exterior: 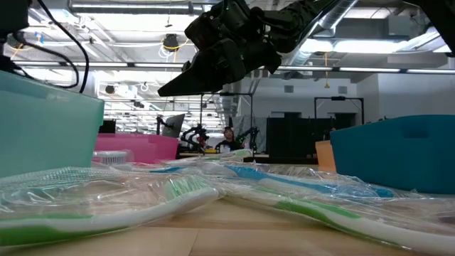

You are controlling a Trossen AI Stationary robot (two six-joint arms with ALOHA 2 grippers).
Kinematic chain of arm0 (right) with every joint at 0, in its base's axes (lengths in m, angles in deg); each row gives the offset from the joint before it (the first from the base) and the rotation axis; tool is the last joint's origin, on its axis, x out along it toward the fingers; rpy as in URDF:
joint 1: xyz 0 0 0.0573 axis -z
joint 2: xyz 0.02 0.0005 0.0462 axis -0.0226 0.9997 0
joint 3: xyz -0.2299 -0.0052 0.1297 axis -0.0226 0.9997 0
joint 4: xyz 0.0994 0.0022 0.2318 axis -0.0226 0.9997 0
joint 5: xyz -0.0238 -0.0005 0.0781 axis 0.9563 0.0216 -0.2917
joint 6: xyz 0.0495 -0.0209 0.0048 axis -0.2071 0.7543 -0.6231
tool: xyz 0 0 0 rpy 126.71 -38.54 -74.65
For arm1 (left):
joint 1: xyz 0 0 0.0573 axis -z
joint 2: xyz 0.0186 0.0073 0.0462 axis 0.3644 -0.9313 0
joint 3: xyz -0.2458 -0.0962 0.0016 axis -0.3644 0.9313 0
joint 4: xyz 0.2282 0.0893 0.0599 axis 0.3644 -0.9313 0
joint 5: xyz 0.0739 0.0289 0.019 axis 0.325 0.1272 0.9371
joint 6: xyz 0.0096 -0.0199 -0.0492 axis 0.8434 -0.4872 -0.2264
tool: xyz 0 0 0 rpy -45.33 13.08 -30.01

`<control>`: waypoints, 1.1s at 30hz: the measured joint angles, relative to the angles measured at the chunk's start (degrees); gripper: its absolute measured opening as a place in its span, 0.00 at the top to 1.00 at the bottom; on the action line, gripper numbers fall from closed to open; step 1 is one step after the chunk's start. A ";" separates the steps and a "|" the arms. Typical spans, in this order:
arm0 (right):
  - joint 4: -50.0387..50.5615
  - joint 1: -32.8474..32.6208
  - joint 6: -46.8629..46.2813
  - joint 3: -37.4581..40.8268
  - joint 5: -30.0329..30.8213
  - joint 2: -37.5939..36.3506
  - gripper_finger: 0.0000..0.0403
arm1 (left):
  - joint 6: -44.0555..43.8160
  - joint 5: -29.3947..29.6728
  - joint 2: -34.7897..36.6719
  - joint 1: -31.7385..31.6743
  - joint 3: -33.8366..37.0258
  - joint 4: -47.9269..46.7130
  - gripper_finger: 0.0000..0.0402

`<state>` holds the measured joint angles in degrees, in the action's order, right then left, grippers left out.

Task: Pick & Place Toothbrushes
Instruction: Put the orange toothbrush into the orange bin

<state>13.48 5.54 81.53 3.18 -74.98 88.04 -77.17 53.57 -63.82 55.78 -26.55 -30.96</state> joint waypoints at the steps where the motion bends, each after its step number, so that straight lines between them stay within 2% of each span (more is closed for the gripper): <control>1: -0.04 0.00 0.00 0.00 0.00 0.00 0.82 | 0.16 0.68 0.00 0.00 -0.28 0.01 0.97; 10: -0.17 -0.07 0.00 0.00 0.00 0.00 0.82 | 0.56 2.03 0.00 -0.59 -0.54 0.72 0.97; 33: -0.17 -0.07 -0.02 0.00 0.00 0.00 0.82 | 23.58 3.98 -1.97 -15.38 -0.65 3.02 0.97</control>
<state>13.31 5.48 81.50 3.18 -74.98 88.04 -53.59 57.55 -65.79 40.40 -27.20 -27.94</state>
